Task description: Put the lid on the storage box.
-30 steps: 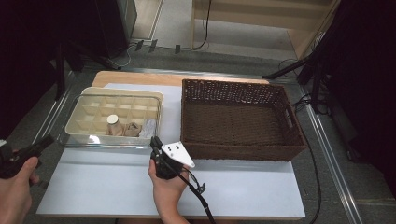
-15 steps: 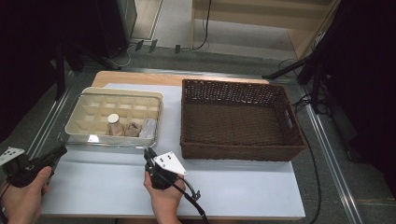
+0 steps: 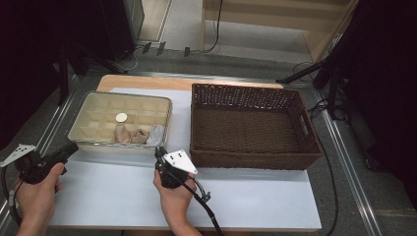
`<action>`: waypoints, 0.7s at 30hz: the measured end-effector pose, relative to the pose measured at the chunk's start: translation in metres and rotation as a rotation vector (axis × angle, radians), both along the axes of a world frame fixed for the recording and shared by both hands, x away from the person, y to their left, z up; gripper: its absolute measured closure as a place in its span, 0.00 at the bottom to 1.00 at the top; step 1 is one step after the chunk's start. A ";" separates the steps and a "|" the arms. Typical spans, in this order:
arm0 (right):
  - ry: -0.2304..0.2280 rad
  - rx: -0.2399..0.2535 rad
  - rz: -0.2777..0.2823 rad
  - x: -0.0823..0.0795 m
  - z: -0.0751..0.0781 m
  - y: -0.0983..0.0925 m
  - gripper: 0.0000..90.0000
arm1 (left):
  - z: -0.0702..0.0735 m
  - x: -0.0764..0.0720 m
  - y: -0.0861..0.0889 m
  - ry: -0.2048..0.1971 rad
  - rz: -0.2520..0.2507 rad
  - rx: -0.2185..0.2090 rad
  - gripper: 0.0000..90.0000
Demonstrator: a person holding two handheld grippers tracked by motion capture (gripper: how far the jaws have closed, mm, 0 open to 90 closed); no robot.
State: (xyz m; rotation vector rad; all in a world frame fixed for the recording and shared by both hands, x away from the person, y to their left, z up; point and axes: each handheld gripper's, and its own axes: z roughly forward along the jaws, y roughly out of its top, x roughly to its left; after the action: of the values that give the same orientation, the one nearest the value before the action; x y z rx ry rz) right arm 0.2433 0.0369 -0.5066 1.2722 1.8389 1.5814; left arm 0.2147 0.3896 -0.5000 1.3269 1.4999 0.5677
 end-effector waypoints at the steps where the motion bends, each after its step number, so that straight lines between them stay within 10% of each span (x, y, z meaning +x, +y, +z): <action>1: 0.000 -0.001 0.000 0.000 0.000 0.000 0.92 | 0.001 0.000 0.000 -0.006 -0.004 0.006 0.85; 12: -0.033 -0.024 -0.099 0.005 0.004 -0.008 0.95 | 0.006 0.009 0.034 -0.043 0.169 -0.015 0.77; 21: -0.038 0.065 -0.111 0.014 0.004 -0.006 0.80 | 0.005 0.032 0.031 0.015 0.079 -0.063 0.74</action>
State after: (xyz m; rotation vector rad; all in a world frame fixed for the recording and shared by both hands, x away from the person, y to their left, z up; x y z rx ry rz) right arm 0.2570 0.0307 -0.5030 1.3387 1.6771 1.6062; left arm 0.2463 0.4201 -0.4948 1.2301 1.5753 0.5580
